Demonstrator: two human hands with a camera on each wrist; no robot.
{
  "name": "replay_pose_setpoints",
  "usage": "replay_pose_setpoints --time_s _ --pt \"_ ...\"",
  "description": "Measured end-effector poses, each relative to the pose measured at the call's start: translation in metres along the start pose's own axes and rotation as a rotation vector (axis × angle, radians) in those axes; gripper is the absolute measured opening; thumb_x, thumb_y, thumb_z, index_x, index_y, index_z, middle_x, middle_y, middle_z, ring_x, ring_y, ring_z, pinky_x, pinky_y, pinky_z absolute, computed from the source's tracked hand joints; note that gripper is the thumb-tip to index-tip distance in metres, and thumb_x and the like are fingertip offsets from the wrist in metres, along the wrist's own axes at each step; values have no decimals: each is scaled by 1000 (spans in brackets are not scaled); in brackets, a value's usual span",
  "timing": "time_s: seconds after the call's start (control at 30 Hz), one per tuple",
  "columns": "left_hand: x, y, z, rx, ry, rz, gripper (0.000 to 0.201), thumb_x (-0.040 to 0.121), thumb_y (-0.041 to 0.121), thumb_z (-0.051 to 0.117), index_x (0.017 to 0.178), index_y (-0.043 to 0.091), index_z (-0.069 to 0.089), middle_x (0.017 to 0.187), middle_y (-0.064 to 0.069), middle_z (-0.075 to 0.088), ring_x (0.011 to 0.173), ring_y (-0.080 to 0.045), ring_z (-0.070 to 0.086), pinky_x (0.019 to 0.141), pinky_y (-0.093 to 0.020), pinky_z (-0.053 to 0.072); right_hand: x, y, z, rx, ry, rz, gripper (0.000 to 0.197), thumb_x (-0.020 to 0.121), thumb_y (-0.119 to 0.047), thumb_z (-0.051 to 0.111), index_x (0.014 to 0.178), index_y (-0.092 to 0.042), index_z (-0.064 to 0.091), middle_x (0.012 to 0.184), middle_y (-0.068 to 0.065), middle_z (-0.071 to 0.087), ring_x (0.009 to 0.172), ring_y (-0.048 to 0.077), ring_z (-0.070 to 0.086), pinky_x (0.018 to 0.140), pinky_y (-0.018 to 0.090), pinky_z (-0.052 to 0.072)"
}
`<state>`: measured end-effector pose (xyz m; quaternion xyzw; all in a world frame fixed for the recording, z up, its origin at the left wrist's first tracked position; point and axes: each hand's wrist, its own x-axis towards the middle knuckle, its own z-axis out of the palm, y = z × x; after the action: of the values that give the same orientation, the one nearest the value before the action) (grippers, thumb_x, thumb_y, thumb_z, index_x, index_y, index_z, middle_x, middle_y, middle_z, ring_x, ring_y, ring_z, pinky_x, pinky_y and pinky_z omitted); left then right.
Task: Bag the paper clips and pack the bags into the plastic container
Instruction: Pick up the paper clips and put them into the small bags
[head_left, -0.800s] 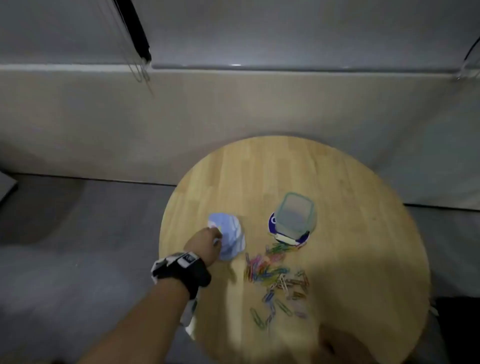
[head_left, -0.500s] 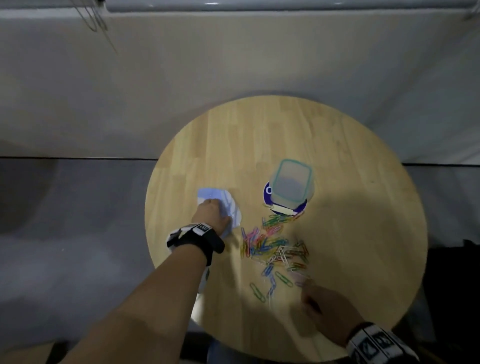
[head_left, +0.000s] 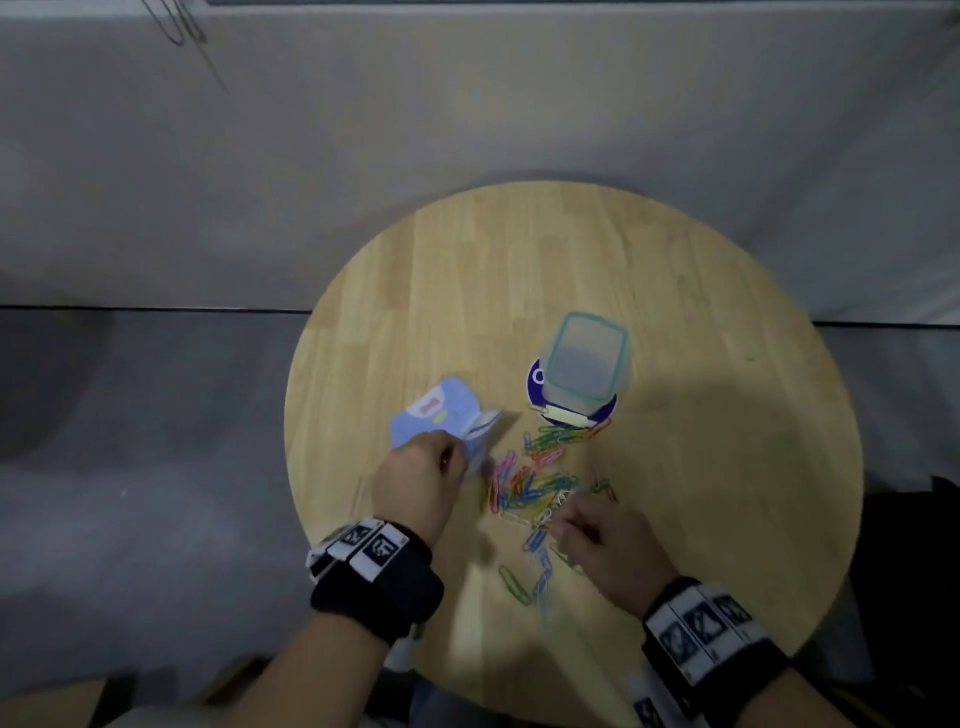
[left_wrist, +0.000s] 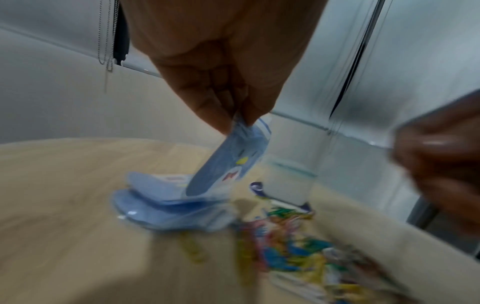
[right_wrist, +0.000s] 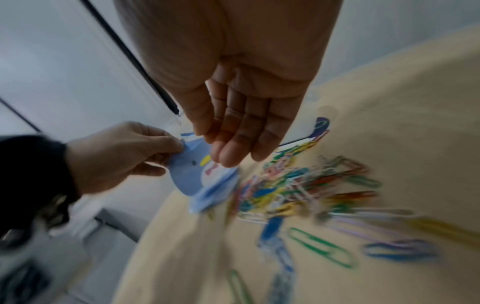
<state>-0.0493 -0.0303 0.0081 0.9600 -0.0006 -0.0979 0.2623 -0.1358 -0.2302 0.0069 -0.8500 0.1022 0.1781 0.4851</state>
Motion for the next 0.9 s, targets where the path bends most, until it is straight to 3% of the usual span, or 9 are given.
replay_pose_setpoints --time_s 0.07,0.17,0.23,0.3,0.43,0.53,0.63,0.73,0.9 --pt "-26 18 3 -104 15 13 15 86 28 63 74 19 68 71 -3 68 66 -25 62 57 -30 43 13 -18 4 219 19 30 18 85 -10 60 68 -11 62 65 9 65 56 14 61 63 38 54" --pt "-55 40 23 -222 -42 32 14 81 34 60 78 25 71 70 3 70 64 -16 63 59 -31 50 24 -28 3 417 70 165 27 80 -28 68 69 -4 64 66 14 68 58 23 67 69 46 58" --pt "-65 49 35 -269 -73 32 18 76 34 56 79 26 72 72 5 72 65 -13 65 62 -33 53 24 -22 -1 445 106 232 34 70 -36 73 67 -4 64 68 18 71 63 34 69 70 49 60" --pt "-71 58 46 -286 -103 36 21 74 36 55 79 26 73 73 6 73 67 -13 66 63 -35 54 17 -13 -10 396 94 240 30 68 -38 72 65 -9 65 67 16 72 66 34 70 71 50 59" --pt "-78 72 54 -314 -167 51 22 76 42 61 87 27 72 75 8 73 70 -5 66 67 -32 55 6 -2 -29 424 -9 265 26 79 -31 67 57 -17 67 53 2 61 53 17 58 71 42 57" --pt "-80 78 53 -353 -170 57 22 81 35 63 100 29 72 82 6 75 74 -4 68 71 -29 55 1 -4 -39 561 -109 297 22 88 -23 61 68 -14 66 57 3 58 47 9 56 65 31 55" --pt "-82 82 50 -391 -151 34 23 83 27 70 106 30 71 85 6 76 74 -1 68 73 -19 53 4 -2 -45 587 -237 284 21 93 -21 52 80 -10 63 62 5 58 49 10 58 63 28 54" --pt "-82 81 47 -466 -161 -7 27 79 21 74 104 32 72 81 7 75 73 2 66 69 -11 49 9 6 -45 551 -328 236 21 94 -22 50 79 -15 64 63 3 62 56 13 63 68 29 55" --pt "-77 70 47 -574 -231 -71 28 76 15 77 97 34 73 77 8 75 73 0 67 70 -9 48 12 16 -37 563 -364 242 24 94 -20 50 76 -19 65 54 -7 65 55 8 67 61 21 54"
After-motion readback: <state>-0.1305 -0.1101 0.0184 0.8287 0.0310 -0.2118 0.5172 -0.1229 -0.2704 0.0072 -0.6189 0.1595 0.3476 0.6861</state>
